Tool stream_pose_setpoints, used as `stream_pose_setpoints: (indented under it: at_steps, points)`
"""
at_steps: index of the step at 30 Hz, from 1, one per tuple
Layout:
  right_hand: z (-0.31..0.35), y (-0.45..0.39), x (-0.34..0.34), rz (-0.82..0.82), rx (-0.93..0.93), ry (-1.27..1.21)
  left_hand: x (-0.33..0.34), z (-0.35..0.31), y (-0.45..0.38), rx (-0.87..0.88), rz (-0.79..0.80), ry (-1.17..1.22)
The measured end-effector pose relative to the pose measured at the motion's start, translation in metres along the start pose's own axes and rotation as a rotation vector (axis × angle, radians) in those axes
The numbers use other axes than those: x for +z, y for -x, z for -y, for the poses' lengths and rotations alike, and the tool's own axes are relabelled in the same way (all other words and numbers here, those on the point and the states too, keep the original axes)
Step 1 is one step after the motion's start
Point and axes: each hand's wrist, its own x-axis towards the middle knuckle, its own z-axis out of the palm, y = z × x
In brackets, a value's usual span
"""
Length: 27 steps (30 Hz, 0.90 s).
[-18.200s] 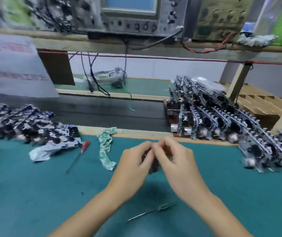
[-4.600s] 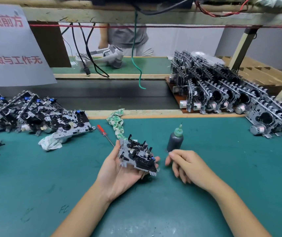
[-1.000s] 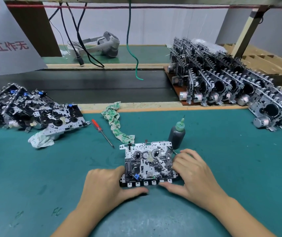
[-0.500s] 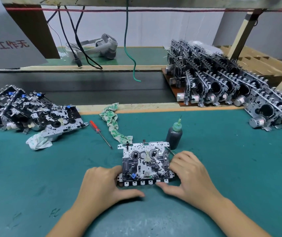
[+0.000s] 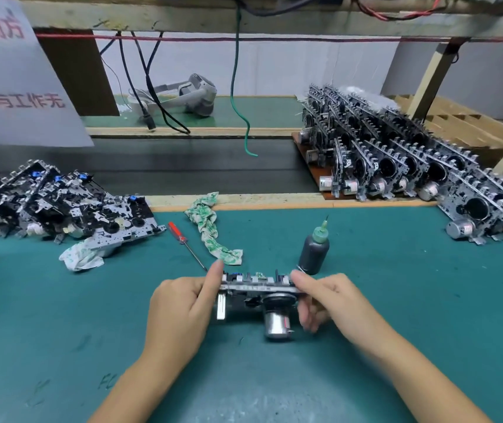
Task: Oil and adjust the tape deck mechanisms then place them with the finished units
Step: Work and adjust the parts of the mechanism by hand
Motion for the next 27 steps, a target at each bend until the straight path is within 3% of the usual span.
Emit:
stream_pose_setpoints:
  at_steps: [4, 8, 11, 13, 15, 18, 21, 27]
  points:
    - [0.003, -0.007, -0.001, -0.003, 0.035, 0.051, 0.0, 0.004, -0.004, -0.077, 0.071, -0.109]
    - [0.003, -0.006, -0.003, -0.028, 0.019, 0.216, -0.009, 0.002, -0.008, -0.043, 0.09, -0.363]
    - [0.003, -0.002, -0.008, -0.131, -0.013, 0.575, -0.014, -0.002, -0.012, 0.029, 0.015, -0.521]
    - [0.0, -0.002, -0.013, -0.218, -0.08, 0.721, -0.015, -0.006, -0.017, 0.092, -0.011, -0.476]
    - [-0.005, -0.002, -0.014, -0.227, -0.16, 0.581, -0.011, -0.01, -0.022, 0.213, 0.027, -0.26]
    - [-0.013, -0.004, -0.002, -0.113, -0.219, 0.294, 0.0, -0.02, -0.027, 0.343, 0.162, 0.002]
    - [-0.018, -0.008, 0.01, -0.107, -0.272, 0.133, 0.01, -0.022, -0.029, 0.366, 0.25, 0.067]
    - [-0.019, -0.014, 0.012, -0.106, -0.272, 0.004, 0.013, -0.018, -0.029, 0.329, 0.271, 0.132]
